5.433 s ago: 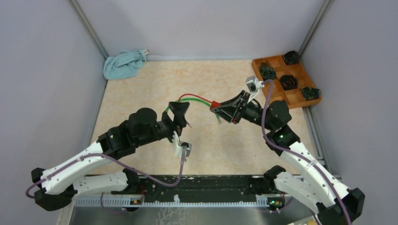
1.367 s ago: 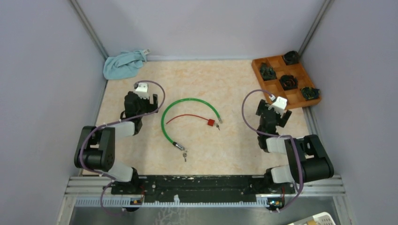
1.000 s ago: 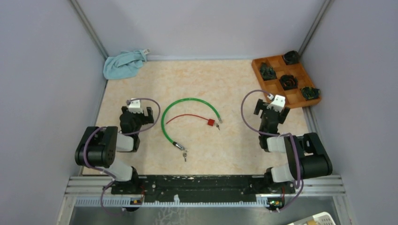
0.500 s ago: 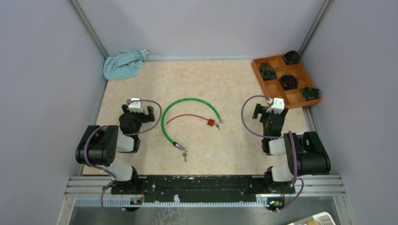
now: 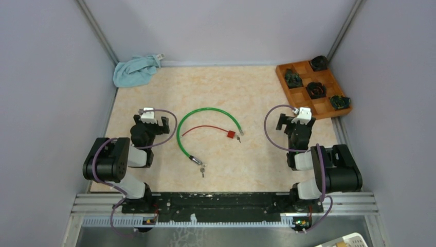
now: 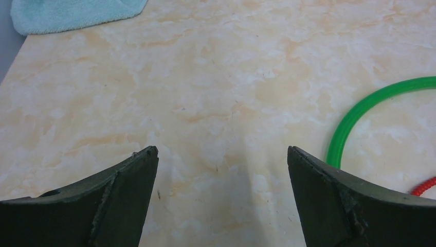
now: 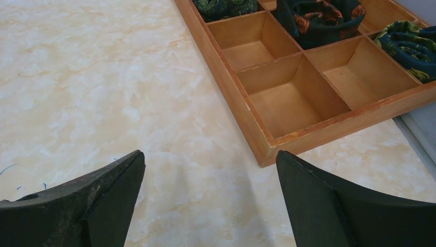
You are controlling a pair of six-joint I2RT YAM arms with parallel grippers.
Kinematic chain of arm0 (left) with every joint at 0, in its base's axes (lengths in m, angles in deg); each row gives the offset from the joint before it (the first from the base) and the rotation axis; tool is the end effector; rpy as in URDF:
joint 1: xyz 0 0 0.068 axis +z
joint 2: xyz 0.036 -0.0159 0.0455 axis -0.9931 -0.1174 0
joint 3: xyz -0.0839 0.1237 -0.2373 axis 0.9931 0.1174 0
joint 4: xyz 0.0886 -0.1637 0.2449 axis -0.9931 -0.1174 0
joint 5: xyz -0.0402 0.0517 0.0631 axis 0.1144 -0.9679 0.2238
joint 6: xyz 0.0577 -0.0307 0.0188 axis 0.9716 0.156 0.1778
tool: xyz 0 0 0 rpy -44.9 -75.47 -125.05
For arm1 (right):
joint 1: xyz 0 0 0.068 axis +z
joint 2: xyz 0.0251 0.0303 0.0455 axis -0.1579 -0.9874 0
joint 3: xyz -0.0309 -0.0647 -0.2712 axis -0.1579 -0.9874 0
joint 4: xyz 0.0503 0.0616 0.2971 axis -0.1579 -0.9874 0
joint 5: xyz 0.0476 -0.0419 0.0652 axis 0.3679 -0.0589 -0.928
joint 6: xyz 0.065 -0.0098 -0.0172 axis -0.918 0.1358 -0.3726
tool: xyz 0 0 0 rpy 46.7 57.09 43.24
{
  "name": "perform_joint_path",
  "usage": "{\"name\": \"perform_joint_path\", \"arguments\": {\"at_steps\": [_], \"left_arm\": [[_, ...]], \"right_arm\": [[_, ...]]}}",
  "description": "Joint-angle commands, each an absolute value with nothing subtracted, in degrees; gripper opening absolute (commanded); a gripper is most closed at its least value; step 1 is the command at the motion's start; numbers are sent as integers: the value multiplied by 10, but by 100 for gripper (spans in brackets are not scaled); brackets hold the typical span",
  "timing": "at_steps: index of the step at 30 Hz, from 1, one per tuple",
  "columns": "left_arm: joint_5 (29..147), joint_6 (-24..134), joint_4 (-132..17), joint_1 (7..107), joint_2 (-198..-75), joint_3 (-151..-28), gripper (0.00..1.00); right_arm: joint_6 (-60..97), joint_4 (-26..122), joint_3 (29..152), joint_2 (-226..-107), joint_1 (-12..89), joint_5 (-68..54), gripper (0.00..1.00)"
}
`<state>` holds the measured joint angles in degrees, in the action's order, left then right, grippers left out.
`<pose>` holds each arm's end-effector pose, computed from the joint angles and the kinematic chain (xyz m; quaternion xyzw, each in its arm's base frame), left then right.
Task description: Unlock with the key
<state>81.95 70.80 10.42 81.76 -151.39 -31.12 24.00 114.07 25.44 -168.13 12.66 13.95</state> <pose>0.2747 -0.0095 0.0970 0.0521 0.7466 0.0002 0.6633 0.2590 0.0036 0.1077 0.0634 0.7437 -0.0576 0.6630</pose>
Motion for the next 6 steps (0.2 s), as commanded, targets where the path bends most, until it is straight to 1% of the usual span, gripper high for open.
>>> {"name": "perform_joint_path", "arguments": {"at_steps": [1, 6], "left_arm": [[838, 712, 122, 817, -1520, -321, 99], [843, 714, 125, 817, -1518, -319, 99]], "right_arm": [[244, 1176, 255, -1681, 123, 131, 99], [244, 1175, 256, -1682, 123, 132, 99]]}}
